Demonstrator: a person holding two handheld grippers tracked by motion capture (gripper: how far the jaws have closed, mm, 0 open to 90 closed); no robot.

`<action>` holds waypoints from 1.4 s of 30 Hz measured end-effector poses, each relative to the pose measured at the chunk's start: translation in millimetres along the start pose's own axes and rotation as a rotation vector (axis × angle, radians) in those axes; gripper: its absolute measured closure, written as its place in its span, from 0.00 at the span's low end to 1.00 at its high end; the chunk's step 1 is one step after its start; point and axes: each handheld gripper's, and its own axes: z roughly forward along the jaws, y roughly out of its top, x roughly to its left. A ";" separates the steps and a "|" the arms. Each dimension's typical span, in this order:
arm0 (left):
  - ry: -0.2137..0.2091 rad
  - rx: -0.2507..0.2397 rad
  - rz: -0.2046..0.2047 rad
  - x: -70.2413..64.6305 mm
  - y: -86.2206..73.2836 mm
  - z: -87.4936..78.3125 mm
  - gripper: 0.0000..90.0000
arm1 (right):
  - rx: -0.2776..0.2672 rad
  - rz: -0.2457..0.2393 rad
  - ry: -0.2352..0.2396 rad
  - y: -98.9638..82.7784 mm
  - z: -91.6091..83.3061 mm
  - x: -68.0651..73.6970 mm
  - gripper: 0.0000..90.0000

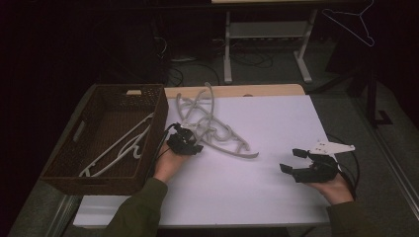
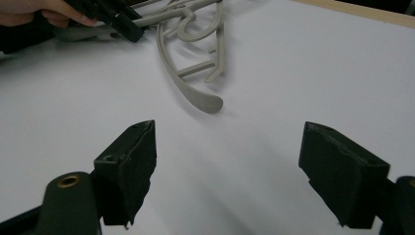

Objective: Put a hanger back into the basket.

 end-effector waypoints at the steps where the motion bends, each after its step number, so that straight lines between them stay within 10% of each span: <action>1: -0.001 0.005 0.000 0.9 0.5 0.4 0.73 | 0.002 -0.001 -0.001 -0.1 0.1 0.3 0.24; 20: -0.021 -0.021 0.006 -2.0 4.6 -3.1 0.90 | -0.003 0.000 0.003 -0.3 -0.6 -0.3 0.24; 42: -0.084 -0.088 0.084 -28.1 38.9 -55.8 0.91 | -0.022 0.004 -0.005 0.7 -4.6 -1.3 0.24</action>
